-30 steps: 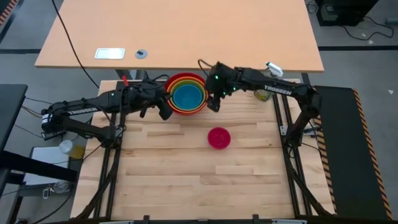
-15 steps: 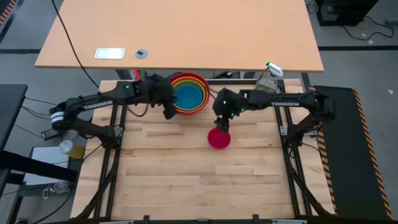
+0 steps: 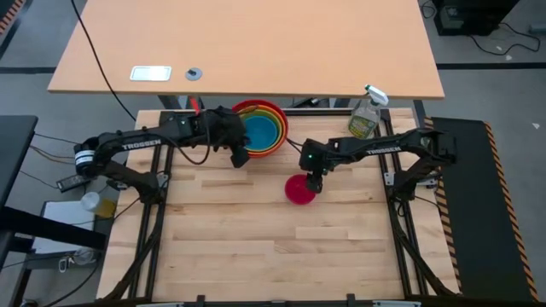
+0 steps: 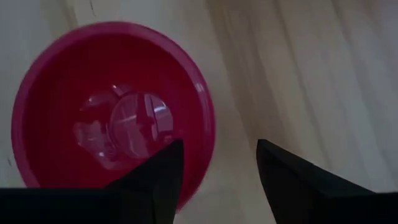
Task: Nest bowls inside each other
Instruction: Stack the pink bowl on the blue bowl
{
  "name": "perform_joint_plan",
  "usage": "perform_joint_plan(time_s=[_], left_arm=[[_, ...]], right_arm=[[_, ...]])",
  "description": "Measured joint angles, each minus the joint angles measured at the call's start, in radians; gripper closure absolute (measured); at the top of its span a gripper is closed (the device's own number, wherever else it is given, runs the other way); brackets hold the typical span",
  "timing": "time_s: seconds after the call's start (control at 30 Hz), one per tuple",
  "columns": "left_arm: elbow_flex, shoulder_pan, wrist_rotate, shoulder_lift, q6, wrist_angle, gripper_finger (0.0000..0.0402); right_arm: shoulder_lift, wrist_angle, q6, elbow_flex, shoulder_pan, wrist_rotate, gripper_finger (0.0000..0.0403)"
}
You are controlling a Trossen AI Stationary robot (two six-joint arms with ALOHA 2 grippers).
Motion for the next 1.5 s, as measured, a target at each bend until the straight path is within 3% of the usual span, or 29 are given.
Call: perform_joint_plan(time_s=[0.2, 0.53, 0.77, 1.07, 1.5], left_arm=[[0.0, -0.018, -0.015, 0.0, -0.022, 0.0, 0.0341], [0.0, -0.018, -0.021, -0.001, -0.029, 0.002, 0.0341], [0.0, -0.018, -0.028, -0.079, -0.046, 0.071, 0.0341], [0.001, -0.003, -0.088, -0.168, -0.036, 0.142, 0.0341], [0.001, -0.003, -0.087, -0.175, -0.037, 0.137, 0.0341]], right_arm=[[0.001, 0.035, 0.008, -0.048, 0.011, 0.004, 0.0227], [0.0, 0.038, 0.061, -0.049, 0.023, -0.011, 0.038], [-0.002, -0.01, 0.082, -0.015, 0.022, -0.029, 0.0362], [-0.002, -0.005, 0.007, 0.121, -0.012, -0.085, 0.038], [-0.002, 0.252, 0.007, 0.29, -0.128, -0.154, 0.0372]])
